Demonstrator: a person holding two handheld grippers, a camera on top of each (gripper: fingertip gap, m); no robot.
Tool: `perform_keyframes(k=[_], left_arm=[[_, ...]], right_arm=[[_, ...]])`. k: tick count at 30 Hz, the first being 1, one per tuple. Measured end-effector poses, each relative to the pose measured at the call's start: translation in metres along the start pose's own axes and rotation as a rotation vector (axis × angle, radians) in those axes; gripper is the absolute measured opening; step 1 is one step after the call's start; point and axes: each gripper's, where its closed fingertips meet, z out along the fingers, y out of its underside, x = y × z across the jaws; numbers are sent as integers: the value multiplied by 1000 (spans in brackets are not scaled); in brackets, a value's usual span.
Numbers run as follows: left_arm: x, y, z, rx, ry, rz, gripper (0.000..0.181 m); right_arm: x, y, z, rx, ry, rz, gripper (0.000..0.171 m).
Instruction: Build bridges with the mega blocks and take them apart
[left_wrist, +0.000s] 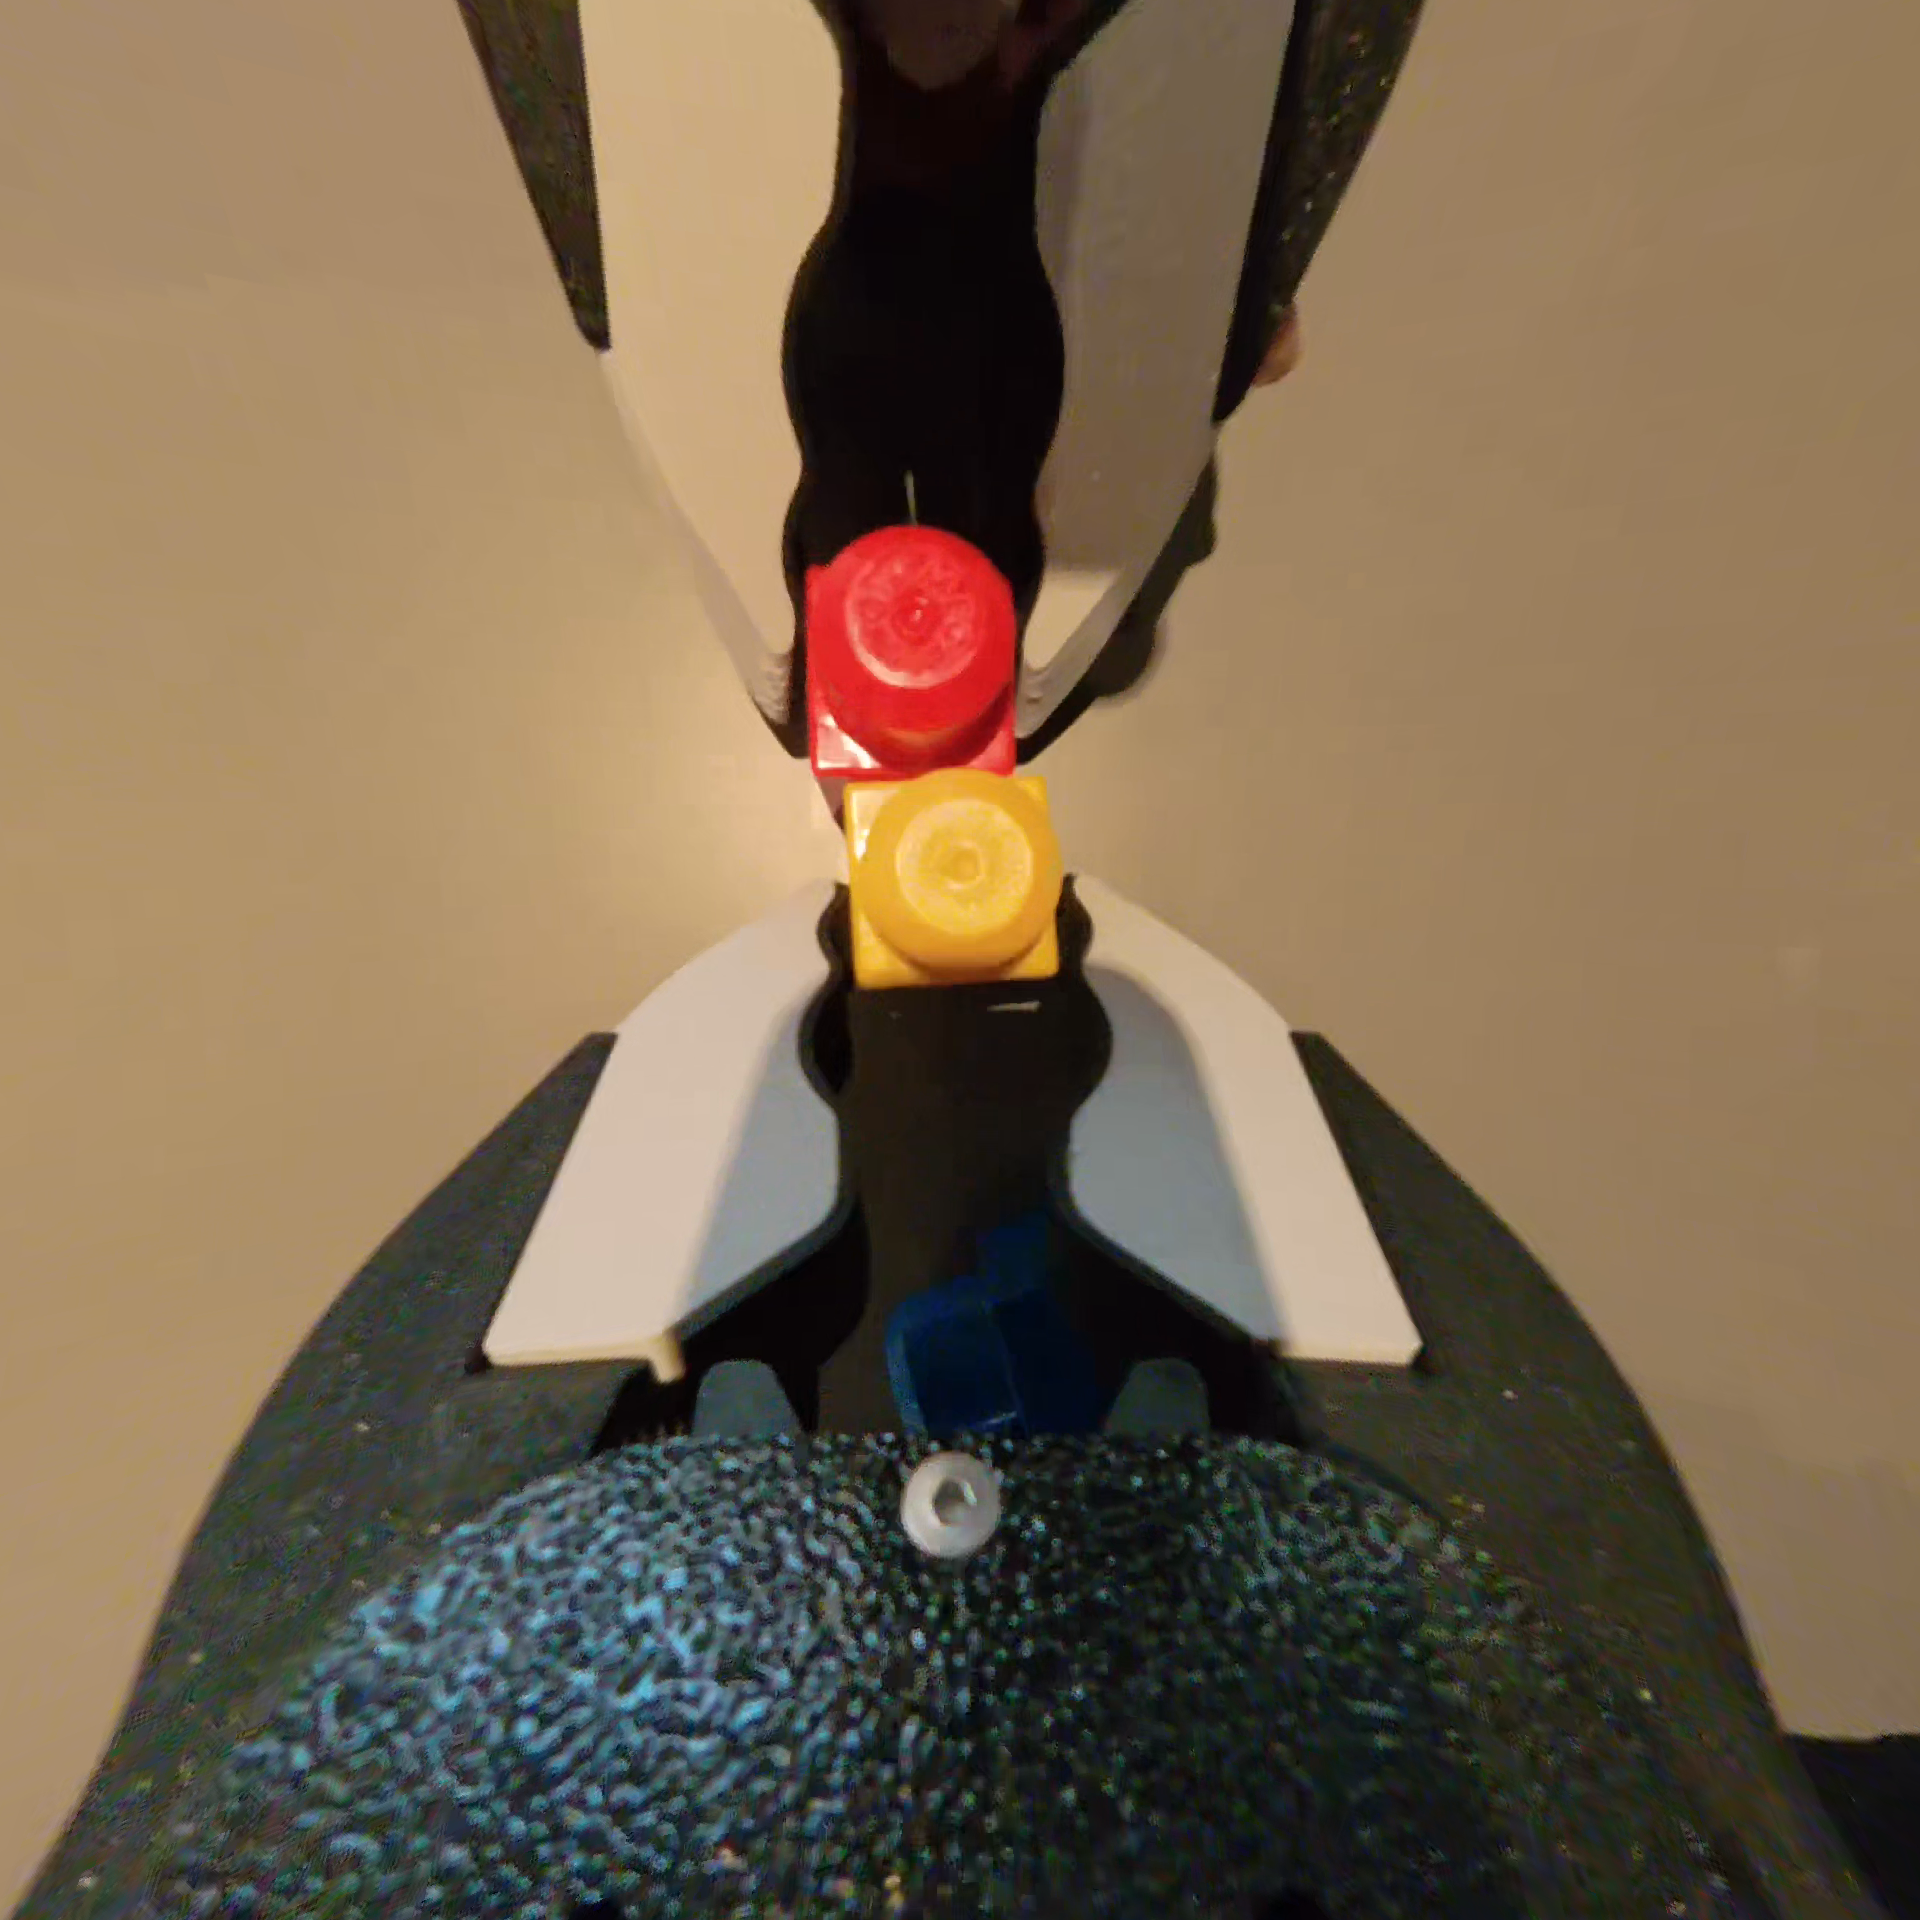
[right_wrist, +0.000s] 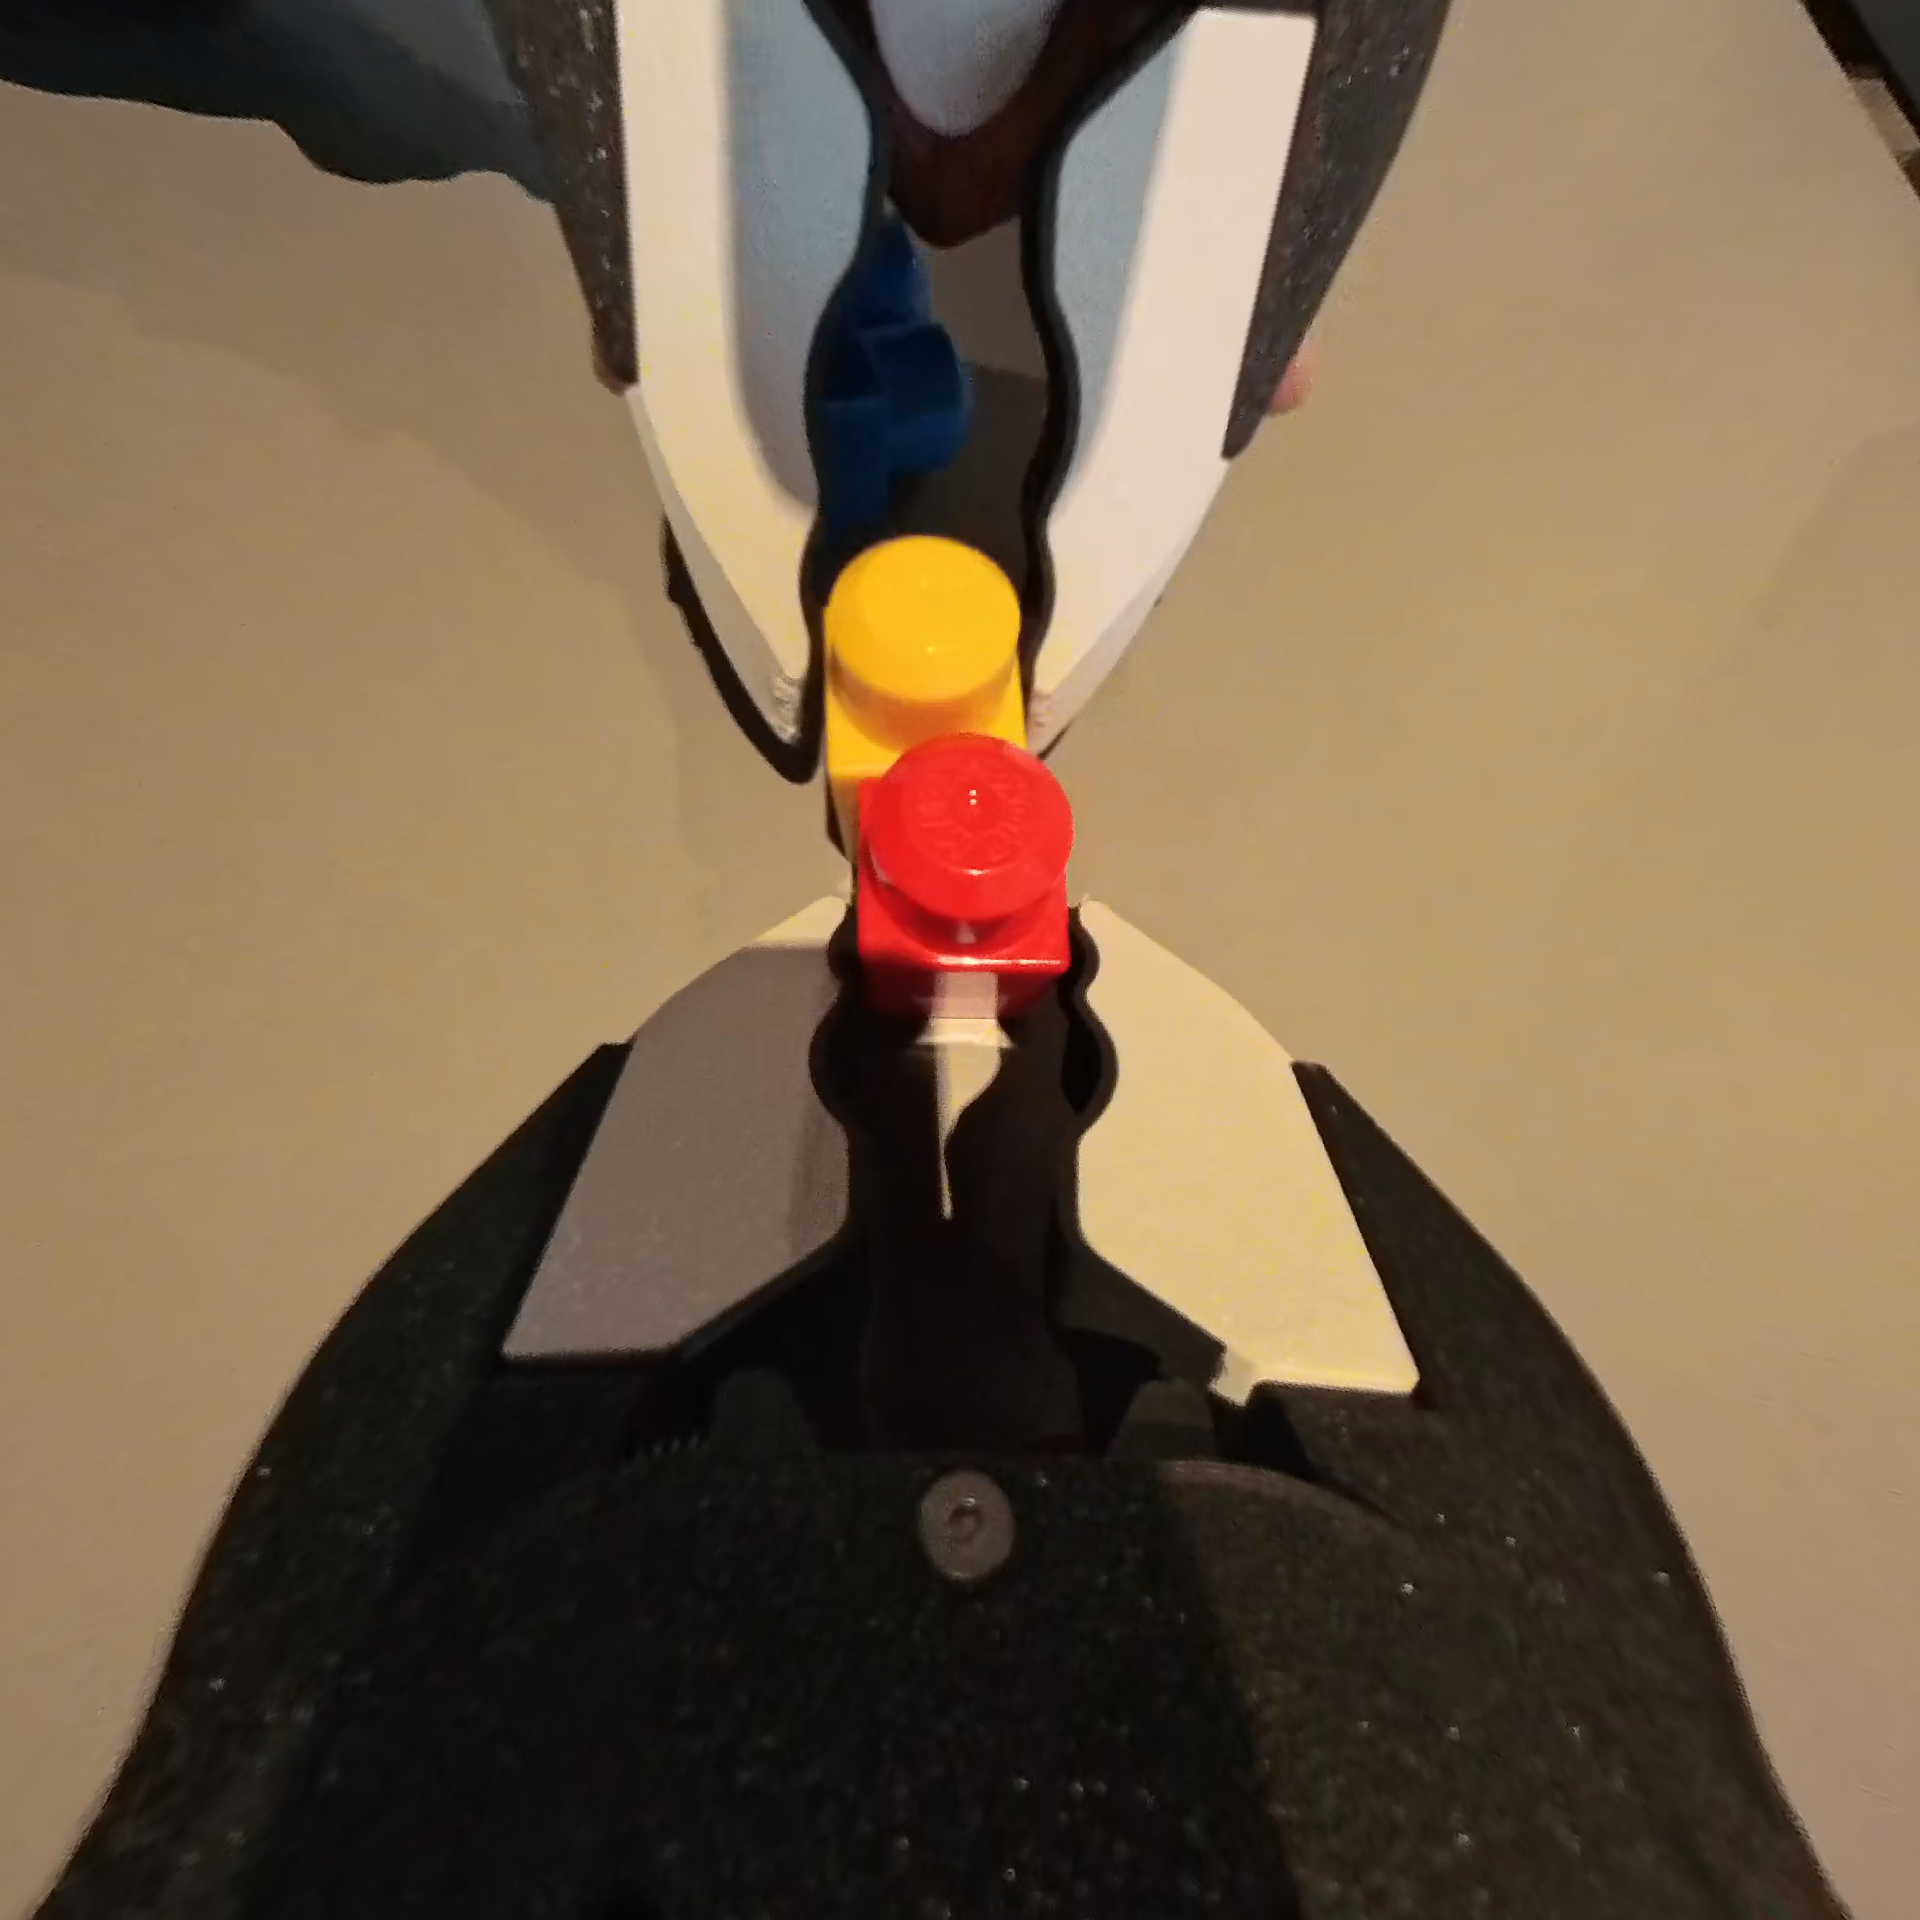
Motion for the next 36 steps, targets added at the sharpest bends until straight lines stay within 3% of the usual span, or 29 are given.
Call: perform_keyframes(k=[1,15,36], left_arm=[[1,1,0,-1,-8,-4,37],[32,10,3,-33,-64,-18,37],[29,16,9,-61,-135,-16,38]], right_arm=[[-1,-1,1,0,-5,-7,37],[-37,-5,3,7,-90,-112,37],[-35,-4,9,-31,-19,-105,39]])
